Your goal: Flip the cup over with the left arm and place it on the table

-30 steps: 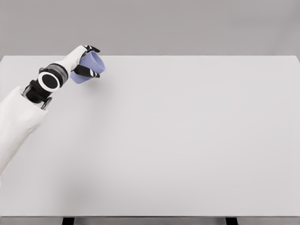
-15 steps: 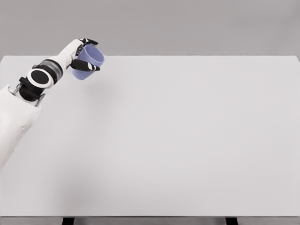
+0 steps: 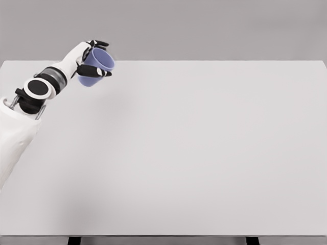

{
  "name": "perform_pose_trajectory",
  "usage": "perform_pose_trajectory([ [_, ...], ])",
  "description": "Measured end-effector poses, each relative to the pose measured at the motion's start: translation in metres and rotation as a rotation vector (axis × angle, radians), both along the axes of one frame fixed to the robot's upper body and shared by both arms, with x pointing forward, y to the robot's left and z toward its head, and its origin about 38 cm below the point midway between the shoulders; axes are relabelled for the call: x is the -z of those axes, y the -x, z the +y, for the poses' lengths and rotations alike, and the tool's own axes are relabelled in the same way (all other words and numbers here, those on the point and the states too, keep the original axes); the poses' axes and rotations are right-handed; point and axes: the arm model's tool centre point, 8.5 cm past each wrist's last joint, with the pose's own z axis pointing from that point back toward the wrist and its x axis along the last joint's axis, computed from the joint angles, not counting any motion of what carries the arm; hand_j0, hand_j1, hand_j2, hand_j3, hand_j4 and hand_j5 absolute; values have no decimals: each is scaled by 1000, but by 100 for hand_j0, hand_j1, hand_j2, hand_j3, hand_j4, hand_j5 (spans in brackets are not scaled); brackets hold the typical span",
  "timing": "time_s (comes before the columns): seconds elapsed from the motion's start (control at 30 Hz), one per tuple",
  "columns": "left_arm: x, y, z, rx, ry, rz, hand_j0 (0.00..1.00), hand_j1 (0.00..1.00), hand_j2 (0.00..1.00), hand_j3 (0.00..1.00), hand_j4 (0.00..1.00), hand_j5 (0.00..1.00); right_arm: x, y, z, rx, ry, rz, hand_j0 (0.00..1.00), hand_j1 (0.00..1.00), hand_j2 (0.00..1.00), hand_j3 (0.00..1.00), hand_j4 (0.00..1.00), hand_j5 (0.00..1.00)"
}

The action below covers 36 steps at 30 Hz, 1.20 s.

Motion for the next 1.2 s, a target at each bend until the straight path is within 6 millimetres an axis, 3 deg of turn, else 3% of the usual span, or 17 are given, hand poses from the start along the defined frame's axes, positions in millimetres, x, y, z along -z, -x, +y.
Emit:
perform_pose_trajectory([
  [0.7,3,5,24,-58,132,3,80,80,80,80,80,80,0,0,0,0,0,0,100,100,100,100,100,100],
  [1.2,12,8,26,-77,205,17,81,81,81,81,81,81,0,0,0,0,0,0,100,100,100,100,100,100],
])
